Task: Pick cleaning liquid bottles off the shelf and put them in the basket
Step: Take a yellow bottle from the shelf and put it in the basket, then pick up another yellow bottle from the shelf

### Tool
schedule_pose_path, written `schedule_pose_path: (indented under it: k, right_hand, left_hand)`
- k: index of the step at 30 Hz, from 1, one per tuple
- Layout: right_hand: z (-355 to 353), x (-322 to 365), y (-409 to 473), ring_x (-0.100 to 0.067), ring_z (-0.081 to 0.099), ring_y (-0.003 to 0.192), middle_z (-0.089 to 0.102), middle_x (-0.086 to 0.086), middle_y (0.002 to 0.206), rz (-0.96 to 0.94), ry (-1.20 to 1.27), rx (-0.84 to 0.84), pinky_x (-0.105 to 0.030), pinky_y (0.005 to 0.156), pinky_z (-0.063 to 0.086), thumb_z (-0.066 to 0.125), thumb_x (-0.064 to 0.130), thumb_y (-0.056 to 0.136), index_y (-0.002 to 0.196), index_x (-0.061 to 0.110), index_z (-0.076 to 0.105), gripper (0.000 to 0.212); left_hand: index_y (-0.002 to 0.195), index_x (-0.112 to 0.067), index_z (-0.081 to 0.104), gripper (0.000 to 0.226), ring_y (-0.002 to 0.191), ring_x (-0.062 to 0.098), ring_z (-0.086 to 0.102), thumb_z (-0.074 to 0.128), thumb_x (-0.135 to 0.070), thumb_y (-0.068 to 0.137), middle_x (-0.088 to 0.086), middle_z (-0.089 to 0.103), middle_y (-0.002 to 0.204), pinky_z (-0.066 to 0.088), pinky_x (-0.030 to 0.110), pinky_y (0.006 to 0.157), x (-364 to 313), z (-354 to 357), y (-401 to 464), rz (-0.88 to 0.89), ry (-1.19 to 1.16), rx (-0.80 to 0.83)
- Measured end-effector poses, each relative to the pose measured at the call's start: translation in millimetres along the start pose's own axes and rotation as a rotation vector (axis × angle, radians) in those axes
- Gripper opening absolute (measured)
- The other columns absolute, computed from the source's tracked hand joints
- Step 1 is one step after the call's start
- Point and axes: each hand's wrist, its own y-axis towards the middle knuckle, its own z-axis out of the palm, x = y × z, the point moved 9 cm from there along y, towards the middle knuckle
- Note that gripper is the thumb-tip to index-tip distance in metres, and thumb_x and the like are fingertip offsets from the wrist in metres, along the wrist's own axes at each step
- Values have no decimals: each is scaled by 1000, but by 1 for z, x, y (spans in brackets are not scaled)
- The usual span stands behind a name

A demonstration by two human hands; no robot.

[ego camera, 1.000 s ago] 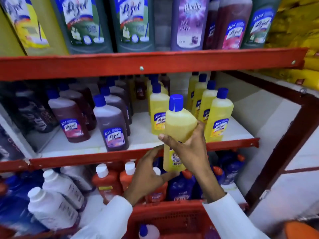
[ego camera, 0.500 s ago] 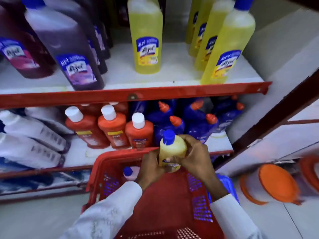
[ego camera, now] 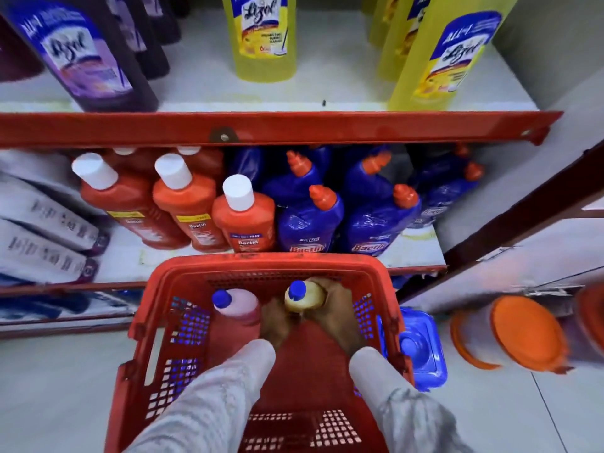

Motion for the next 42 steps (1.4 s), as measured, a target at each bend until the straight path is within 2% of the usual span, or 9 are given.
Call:
schedule_pose_path:
  k: [5, 8, 12, 14, 20, 24, 27, 32, 42]
  right_hand:
    - [4, -15, 6, -14, 70, 98, 77, -2, 105, 64, -6, 10, -25, 89, 55, 86, -2, 49, 107, 14, 75, 61]
    - [-4, -12, 3, -17, 70, 104, 76, -7, 112, 59, -29, 9, -27, 95, 53, 83, -4, 54, 113, 11, 72, 61]
    - [-31, 15, -8, -11, 68, 90, 75, -3, 100, 11, -26, -18, -23, 84, 51, 82, -6, 61, 111, 10, 71, 54]
    - [-55, 45, -14, -7, 71, 81, 74, 6, 89, -64, -2, -68, -19, 75, 51, 76, -6, 68, 103, 18, 73, 43]
    - [-173, 187, -50, -6, 71, 74, 75, 6, 88, -457, 155, -517, -15, 68, 55, 72, 0, 81, 91, 19, 74, 21]
    - [-238, 242, -71, -20, 66, 101, 68, -1, 109, -645, 184, -914, -25, 90, 52, 74, 3, 79, 106, 16, 66, 32]
    - [-265, 254, -52, -29, 48, 123, 54, -12, 133, -569, 149, -1069, -38, 106, 40, 79, 21, 71, 131, 6, 49, 68]
    - [-279, 256, 16, -37, 36, 137, 39, -19, 150, -335, 142, -920, -51, 113, 37, 87, 44, 63, 150, 4, 23, 115]
    - [-298, 276, 31, -18, 67, 98, 65, -7, 112, -533, 712, -650, -41, 79, 57, 72, 31, 69, 127, 12, 47, 66]
  left_hand:
    - [81, -7, 72, 19, 79, 17, 68, 65, -16, 65, 10, 77, 83, 54, 36, 68, 9, -7, -1, -67, -77, -4]
    - [100, -12, 70, 27, 87, 9, 65, 65, 1, 78, -8, 72, 94, 50, 18, 71, 4, -16, -6, -69, -136, 26]
    - [85, -11, 70, 19, 62, 7, 62, 53, -1, 84, -5, 71, 70, 49, 18, 56, -46, -66, -34, 75, -35, -52]
    - [92, -18, 70, 33, 74, 3, 64, 52, 3, 73, -10, 72, 81, 53, 18, 71, -86, -107, -50, 260, 91, -166]
    - [101, -24, 65, 30, 106, 20, 59, 61, -10, 75, -3, 68, 116, 47, 38, 94, -231, -188, -94, 837, 253, -445]
    - [120, -23, 59, 44, 127, 26, 46, 68, -23, 76, 2, 56, 137, 37, 48, 106, -294, -216, -95, 866, 411, -647]
    - [132, -23, 47, 58, 138, 30, 34, 64, -31, 78, 6, 44, 148, 24, 58, 116, -316, -223, -76, 800, 499, -679]
    - [135, -24, 42, 64, 137, 33, 36, 61, -36, 75, 10, 45, 147, 22, 60, 117, -316, -216, -36, 676, 626, -616]
    - [144, -32, 29, 75, 135, 18, 32, 59, -25, 76, 0, 43, 145, 8, 42, 121, -295, -208, -25, 716, 547, -495]
